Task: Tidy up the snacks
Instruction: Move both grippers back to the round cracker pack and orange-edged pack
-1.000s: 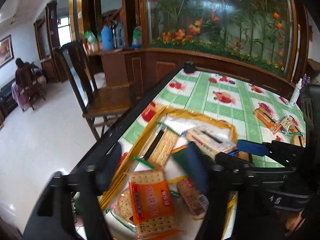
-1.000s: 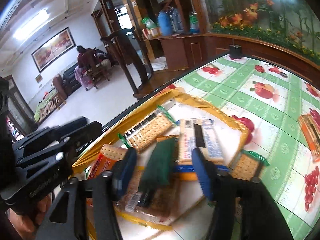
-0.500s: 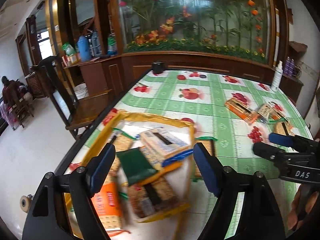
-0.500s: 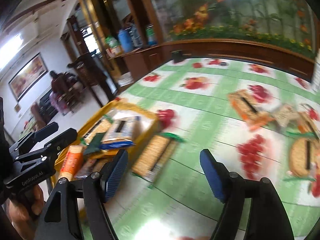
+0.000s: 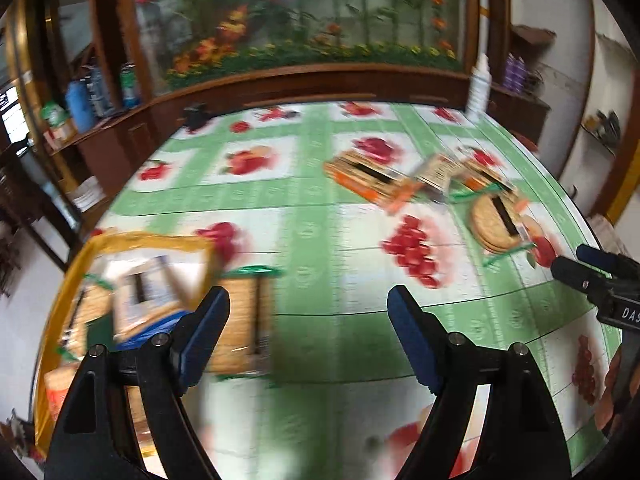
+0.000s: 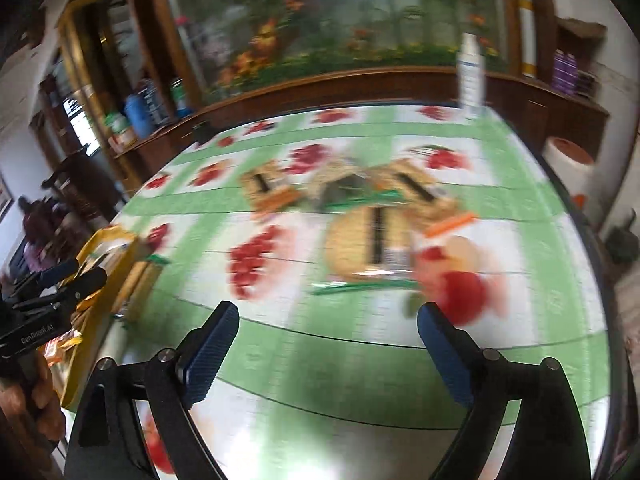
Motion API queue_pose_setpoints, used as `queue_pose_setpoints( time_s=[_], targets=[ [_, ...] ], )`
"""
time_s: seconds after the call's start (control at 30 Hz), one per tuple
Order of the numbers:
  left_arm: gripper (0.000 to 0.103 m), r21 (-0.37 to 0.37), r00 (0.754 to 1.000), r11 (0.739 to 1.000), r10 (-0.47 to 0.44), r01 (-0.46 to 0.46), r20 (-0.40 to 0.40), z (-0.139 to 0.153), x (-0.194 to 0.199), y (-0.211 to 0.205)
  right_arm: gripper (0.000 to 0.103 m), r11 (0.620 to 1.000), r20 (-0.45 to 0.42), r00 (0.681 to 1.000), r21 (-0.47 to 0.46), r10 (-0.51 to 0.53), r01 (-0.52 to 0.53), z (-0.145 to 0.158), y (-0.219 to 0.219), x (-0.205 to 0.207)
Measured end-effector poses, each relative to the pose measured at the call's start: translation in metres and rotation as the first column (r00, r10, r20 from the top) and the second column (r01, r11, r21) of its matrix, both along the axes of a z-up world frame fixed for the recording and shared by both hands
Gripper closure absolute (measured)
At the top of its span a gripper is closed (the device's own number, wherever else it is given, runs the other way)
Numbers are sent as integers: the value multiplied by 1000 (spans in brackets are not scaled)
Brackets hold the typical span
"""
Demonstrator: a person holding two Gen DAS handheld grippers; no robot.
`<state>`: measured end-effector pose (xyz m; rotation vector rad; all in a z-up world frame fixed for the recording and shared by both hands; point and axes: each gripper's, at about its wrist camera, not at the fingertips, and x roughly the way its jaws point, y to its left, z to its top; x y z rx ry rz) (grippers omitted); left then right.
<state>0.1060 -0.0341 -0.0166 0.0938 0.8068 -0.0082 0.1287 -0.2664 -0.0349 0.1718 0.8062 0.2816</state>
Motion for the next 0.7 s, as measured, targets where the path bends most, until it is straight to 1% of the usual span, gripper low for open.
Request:
queue_pose_setpoints(
  time_s=[0.1, 0.2, 0.3, 0.43, 0.57, 0.7],
  targets=[
    [22, -19, 999, 999, -40, 40, -35, -6, 13, -19, 10, 999, -9, 999, 0, -40, 40, -5, -22, 2],
    [22, -37, 997, 998, -44, 42, -59, -11, 23, -27, 10, 999, -20, 998, -3, -54, 54, -10, -34, 7],
    [22, -63, 997, 998, -33, 28, -76, -14, 33, -27, 10, 998, -33, 998, 4, -55, 55, -15, -36, 13],
    [22, -110, 996, 994, -10, 0, -90, -17, 45, -21, 10, 999, -42, 998, 17, -38, 39, -18, -22, 25],
    [22, -102, 997, 994, 19, -27, -77, -15, 51, -16, 10, 1000, -41, 999, -1, -13, 13, -18, -1, 35],
    [22, -91, 997, 995, 45, -50, -55, -12, 56, -12, 10, 999, -35, 999, -40, 1, -2, -18, 16, 41]
  ],
)
